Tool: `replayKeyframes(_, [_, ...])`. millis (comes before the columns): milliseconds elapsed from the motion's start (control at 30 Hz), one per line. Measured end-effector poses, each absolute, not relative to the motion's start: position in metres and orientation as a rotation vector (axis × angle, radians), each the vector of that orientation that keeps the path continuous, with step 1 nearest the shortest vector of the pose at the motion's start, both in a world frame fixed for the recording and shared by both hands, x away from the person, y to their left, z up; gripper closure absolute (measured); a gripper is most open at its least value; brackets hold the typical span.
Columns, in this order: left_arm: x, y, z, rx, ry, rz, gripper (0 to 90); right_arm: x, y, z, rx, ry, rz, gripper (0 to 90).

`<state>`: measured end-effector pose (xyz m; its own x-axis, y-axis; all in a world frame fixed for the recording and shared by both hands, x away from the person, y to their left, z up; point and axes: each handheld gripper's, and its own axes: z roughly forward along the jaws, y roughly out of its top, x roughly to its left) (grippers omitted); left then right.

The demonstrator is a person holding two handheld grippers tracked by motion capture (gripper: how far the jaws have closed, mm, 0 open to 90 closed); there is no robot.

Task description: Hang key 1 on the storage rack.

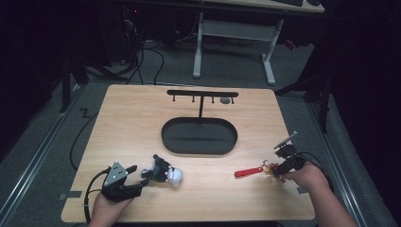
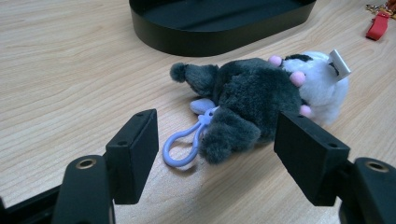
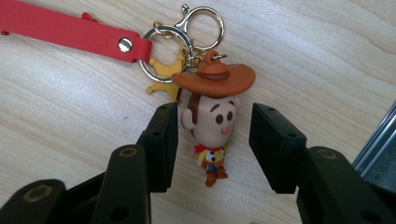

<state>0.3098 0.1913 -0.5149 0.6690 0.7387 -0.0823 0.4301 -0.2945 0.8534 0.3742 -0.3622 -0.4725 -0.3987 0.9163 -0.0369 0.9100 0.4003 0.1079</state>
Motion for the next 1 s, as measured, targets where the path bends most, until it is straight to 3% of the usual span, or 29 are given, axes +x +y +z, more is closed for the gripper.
replayKeyframes(133, [0.31,0.192,-0.515,1.937,0.914,0.406,31.1,0.378,-0.36,-0.478,1.658,2.565,0.074,53.5])
replayKeyframes(267, [0.31,0.192,-0.516,1.941,0.913,0.402,31.1,0.381,-0.356,-0.486,1.644,2.575,0.03,60.3])
replayKeyframes(767, [0.31,0.192,-0.516,1.938,0.912,0.399,31.1,0.386,-0.355,-0.486,1.628,2.618,0.02,63.0])
replayKeyframes(1000, [0.311,0.192,-0.516,1.933,0.915,0.398,31.1,0.382,-0.345,-0.446,1.626,2.653,0.087,63.3])
